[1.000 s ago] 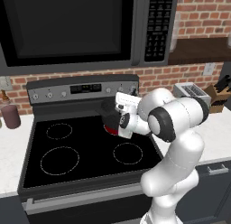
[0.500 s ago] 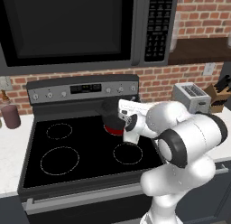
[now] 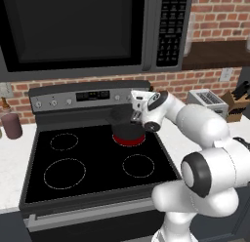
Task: Put the eggplant and sweet potato in the pot. Retrieve the spatula and lightly stir the vegetables in the pot.
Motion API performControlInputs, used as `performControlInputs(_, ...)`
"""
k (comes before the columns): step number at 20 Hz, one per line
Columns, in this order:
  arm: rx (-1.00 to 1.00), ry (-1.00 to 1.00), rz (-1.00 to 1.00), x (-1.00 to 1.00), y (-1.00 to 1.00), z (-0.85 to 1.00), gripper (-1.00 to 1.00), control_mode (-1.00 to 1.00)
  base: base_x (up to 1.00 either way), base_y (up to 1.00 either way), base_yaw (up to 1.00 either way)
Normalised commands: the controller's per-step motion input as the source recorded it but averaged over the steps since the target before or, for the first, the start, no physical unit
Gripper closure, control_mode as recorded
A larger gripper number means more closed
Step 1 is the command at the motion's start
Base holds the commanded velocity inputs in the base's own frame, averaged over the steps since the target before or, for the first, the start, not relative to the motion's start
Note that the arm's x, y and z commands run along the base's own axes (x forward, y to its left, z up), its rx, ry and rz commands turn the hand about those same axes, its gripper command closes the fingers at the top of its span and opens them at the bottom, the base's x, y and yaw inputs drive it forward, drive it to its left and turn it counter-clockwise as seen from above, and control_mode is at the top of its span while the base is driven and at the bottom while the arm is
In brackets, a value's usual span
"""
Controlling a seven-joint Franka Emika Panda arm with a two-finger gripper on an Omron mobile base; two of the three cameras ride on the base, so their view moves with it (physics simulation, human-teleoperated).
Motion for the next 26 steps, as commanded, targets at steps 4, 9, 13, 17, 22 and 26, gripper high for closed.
performControlInputs(4, 0.00, 0.01, 0.02, 0.15, 0.00, -0.01, 1.00, -1.00, 0.00, 0.00, 0.00)
performControlInputs(9, 0.00, -0.06, 0.00, 0.05, 0.02, -0.32, 1.00, -1.00, 0.00, 0.00, 0.00)
performControlInputs(13, -0.03, -0.12, 0.03, 0.00, 0.28, -0.74, 1.00, -1.00, 0.00, 0.00, 0.00)
performControlInputs(17, -0.04, -0.12, 0.05, 0.00, 0.39, -0.93, 1.00, -1.00, 0.00, 0.00, 0.00)
performControlInputs(22, 0.02, -0.01, 0.05, 0.07, 0.23, -0.44, 1.00, -1.00, 0.00, 0.00, 0.00)
performControlInputs(26, 0.13, -0.10, 0.03, 0.11, 0.01, -0.01, 1.00, -1.00, 0.00, 0.00, 0.00)
